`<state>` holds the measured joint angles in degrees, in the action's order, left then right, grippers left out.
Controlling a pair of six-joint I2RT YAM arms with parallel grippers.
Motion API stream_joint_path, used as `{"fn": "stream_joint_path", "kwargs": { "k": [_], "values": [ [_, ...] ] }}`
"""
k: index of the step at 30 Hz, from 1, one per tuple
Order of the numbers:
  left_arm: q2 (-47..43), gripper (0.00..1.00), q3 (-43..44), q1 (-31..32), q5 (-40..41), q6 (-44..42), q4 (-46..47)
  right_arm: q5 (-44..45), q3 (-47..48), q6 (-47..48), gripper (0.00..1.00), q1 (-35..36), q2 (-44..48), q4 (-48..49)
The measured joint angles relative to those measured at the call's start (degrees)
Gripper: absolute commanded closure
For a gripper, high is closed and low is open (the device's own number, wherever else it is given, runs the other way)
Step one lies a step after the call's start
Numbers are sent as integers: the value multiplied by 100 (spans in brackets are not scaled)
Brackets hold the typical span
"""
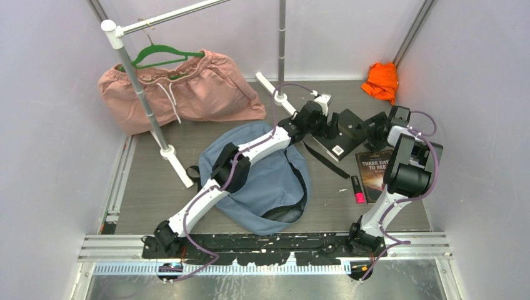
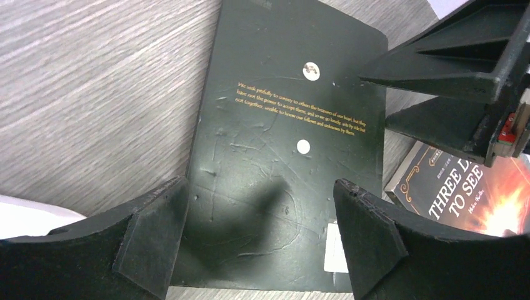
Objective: Pack the student bag
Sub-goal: Pick up the book from the center of the board.
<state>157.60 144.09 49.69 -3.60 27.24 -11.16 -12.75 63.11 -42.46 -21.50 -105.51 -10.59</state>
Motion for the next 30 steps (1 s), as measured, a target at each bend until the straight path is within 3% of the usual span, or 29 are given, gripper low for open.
{"fn": "stream_joint_path", "kwargs": {
  "k": [10, 21, 30],
  "values": [
    [0, 14, 0, -31, -275, -824, 151, -208, -2, -125, 18, -15, -101, 267],
    [420, 12, 289, -116, -389, -621, 201, -282, -48, -144, 18, -28, -105, 382],
    [420, 20, 289, -136, -935, -313, 223, -485, -133, -199, 17, -79, -105, 586]
  ]
}}
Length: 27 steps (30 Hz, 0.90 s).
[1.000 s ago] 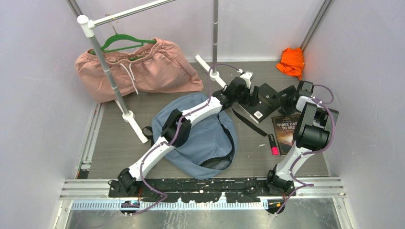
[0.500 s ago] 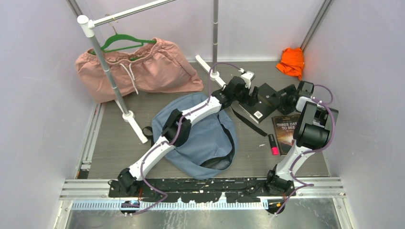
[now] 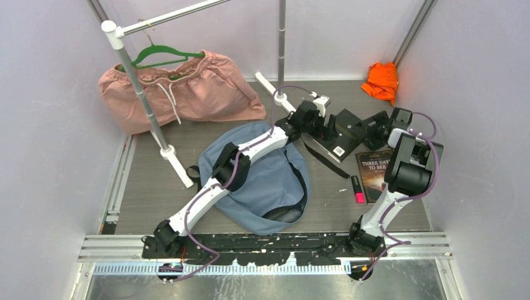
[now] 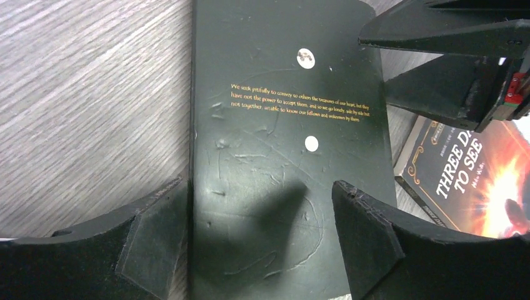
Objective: Pack the student bag
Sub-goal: Pick up the book from the center of the board.
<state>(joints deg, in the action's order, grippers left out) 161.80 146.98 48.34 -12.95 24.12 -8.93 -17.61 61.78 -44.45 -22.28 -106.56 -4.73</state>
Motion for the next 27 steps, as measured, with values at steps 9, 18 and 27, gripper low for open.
{"fn": "stream_joint_path", "kwargs": {
  "k": [9, 18, 27],
  "values": [
    [0, 40, -22, -109, -470, 761, 214, -330, -245, -275, 18, -107, -31, 638],
    [-170, 77, -459, -195, -625, 1342, 935, -671, -688, -684, 18, -236, -35, 1646],
    [-719, 100, -730, -153, -892, 1609, 791, -1180, -909, -918, 18, -190, -26, 1875]
  ]
}}
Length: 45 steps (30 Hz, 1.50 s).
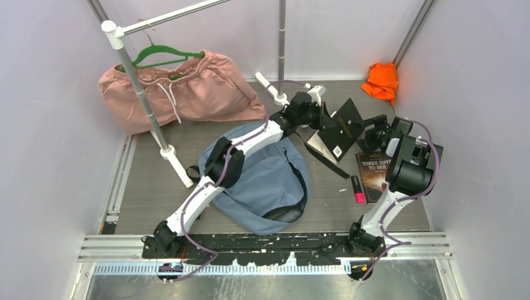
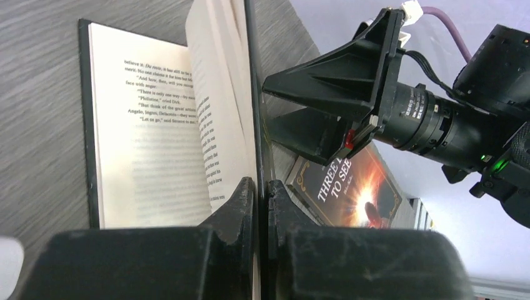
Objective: Pack the student bag
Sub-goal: Pick up the book from the center of the board.
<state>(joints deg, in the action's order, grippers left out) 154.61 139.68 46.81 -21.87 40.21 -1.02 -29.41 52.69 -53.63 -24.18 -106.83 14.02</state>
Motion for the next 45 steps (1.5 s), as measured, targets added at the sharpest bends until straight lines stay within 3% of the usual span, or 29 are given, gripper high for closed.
{"fn": "stream_joint_path", "kwargs": {
  "k": [3, 6, 15, 19, 24, 31, 35, 39, 45],
  "values": [
    [-356, 100, -603, -17, 28, 42, 144, -181, -11, -26, 13, 24, 15, -149],
    [-730, 100, -1303, -74, -59, 302, 450, -275, -24, 22, 1, 85, 131, -404],
    [-1169, 100, -2347, -339, -863, 1403, 1569, -240, -614, 356, 0, 98, 1733, -1010],
    [-1633, 100, -2983, -337, -1034, 1766, 2079, -487, -1307, 203, 0, 98, 2820, -647],
    [-1709, 100, -3106, -435, -1132, 2385, 2671, -721, -1873, -57, 0, 68, 3633, -195],
    [-1921, 100, -3460, -595, -1270, 2994, 3440, -83, -1810, 413, 0, 98, 5073, -1561],
    [-2243, 100, -3777, -608, -1360, 3025, 3541, 256, -1792, 442, 0, 98, 5235, -2017],
    [-2485, 100, -4009, -608, -1453, 3056, 3676, 20, -1825, 378, 0, 96, 5160, -2002],
    [-2551, 100, -4113, -612, -1532, 3303, 3923, -861, -2114, -238, 0, 122, 4758, -776]
  ]
}}
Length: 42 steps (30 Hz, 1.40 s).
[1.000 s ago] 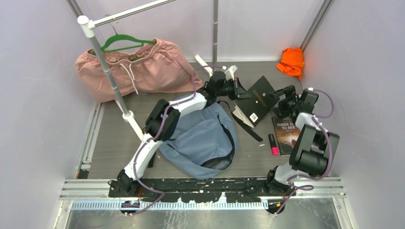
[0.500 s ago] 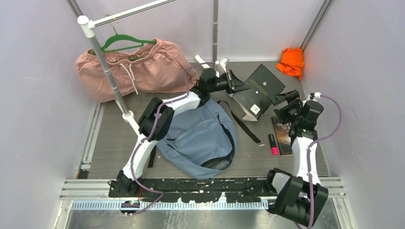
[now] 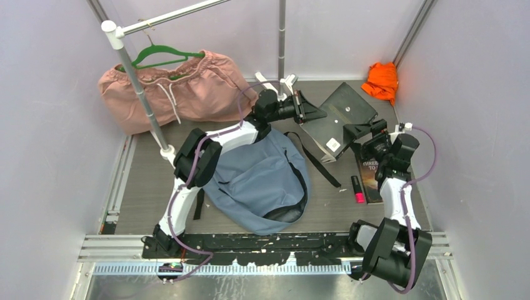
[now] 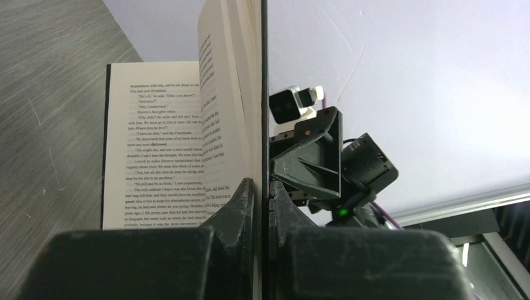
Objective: Pack the student bag
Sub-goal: Pick up the book from the center of the board.
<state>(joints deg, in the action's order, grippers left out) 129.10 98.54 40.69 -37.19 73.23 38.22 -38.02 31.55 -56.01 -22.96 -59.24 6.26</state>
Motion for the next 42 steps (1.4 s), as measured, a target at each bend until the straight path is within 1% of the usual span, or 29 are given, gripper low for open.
{"fn": "stream_joint_path", "kwargs": {
  "k": [2, 5, 10, 12, 16, 19, 21, 22, 24, 25, 26, 28, 29, 30, 33, 35, 36, 40, 42],
  "values": [
    [0, 100, -83, 0, -13, 127, 138, -223, -155, -286, 0, 72, -160, 542],
    [0, 100, -219, -11, -15, 295, 278, -310, -216, -597, 0, 323, -396, 1123],
    [0, 100, -365, -50, -22, 546, 455, -118, -162, -750, 0, 1047, -608, 1690],
    [-2, 100, -402, -61, -13, 597, 557, -35, -90, -767, 3, 1250, -737, 1816],
    [-68, 100, -529, -136, 15, 584, 614, 57, -76, -933, 13, 1377, -960, 2120],
    [-96, 100, -538, -157, 22, 579, 614, 72, -76, -1040, 23, 1390, -994, 2251],
    [-120, 100, -538, -170, 33, 584, 619, 90, -76, -1075, 32, 1390, -992, 2326],
    [-133, 100, -535, -177, 33, 586, 619, 92, -76, -1093, 39, 1390, -992, 2341],
    [-155, 100, -529, -181, 42, 579, 619, 90, -81, -1147, 55, 1390, -992, 2385],
    [-157, 97, -525, -184, 44, 579, 603, 85, -81, -1158, 65, 1392, -988, 2430],
    [-160, 91, -522, -186, 70, 570, 579, 81, -81, -1185, 76, 1392, -981, 2472],
    [-157, 75, -505, -201, 114, 553, 501, 44, -81, -1222, 92, 1394, -973, 2557],
    [-157, 68, -503, -214, 188, 540, 428, 20, -81, -1266, 97, 1394, -957, 2616],
    [-157, 60, -503, -262, 267, 520, 328, 22, -81, -1309, 99, 1388, -911, 2662],
    [-197, 38, -494, -354, 240, 358, 140, 131, -90, -1303, 99, 1368, -861, 2638],
    [-348, 28, -494, -310, 238, 105, -164, 133, -107, -1268, 99, 1379, -857, 2463],
    [-435, 26, -494, -289, 258, -55, -361, 125, -116, -1244, 99, 1377, -839, 2389],
    [-964, 20, -507, -190, 273, -861, -1510, 39, -101, -922, 99, 1403, -420, 1786],
    [-1296, 19, -540, -122, 315, -1340, -2122, -42, 44, -527, 99, 1423, -85, 1193]
  ]
}}
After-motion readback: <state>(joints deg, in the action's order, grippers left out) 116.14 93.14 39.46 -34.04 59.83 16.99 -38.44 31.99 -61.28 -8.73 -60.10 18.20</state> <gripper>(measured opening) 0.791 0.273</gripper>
